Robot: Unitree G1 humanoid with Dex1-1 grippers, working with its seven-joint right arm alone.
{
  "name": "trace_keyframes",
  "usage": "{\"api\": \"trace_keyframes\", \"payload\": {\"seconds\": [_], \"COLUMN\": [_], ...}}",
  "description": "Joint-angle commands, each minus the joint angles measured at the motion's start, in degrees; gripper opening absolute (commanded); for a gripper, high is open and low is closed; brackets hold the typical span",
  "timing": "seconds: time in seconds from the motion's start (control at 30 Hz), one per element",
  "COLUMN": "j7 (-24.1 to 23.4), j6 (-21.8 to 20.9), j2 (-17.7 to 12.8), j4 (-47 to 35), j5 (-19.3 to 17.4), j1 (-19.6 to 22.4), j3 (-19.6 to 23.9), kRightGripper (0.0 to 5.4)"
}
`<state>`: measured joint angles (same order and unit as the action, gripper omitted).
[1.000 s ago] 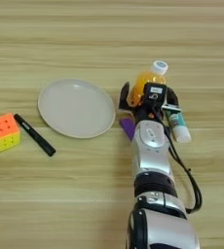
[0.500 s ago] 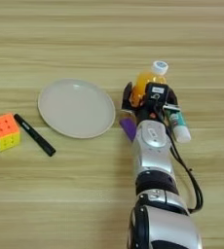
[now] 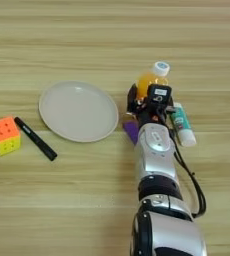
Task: Move the objects on the table
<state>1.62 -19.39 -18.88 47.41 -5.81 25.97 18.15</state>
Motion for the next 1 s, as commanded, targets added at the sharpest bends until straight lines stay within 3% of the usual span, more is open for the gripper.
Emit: {"api": "trace_keyframes", "payload": {"seconds": [0.03,0.47,0.57,0.73,1.0], "j7": [-0.2,0.6,3.9,7.5,10.3], "j6": [-3.5,-1.6,1.6,4.1,5.3], "j2": [-1.7,-0.1,1.7,3.4,6.7], "j4": [-6.4,-23.4,-28.2,-34.8,-33.8], "j5": [0.1,-0.2,-3.2,-3.1,-1.4], "j1": [3.9,-1.4,-2.9,-5.4,-6.3], "j3": [-0.3,-1.6,-3.1,-6.6,-11.3], "kRightGripper": [3.42,3.42,3.41,3.41,3.41]}}
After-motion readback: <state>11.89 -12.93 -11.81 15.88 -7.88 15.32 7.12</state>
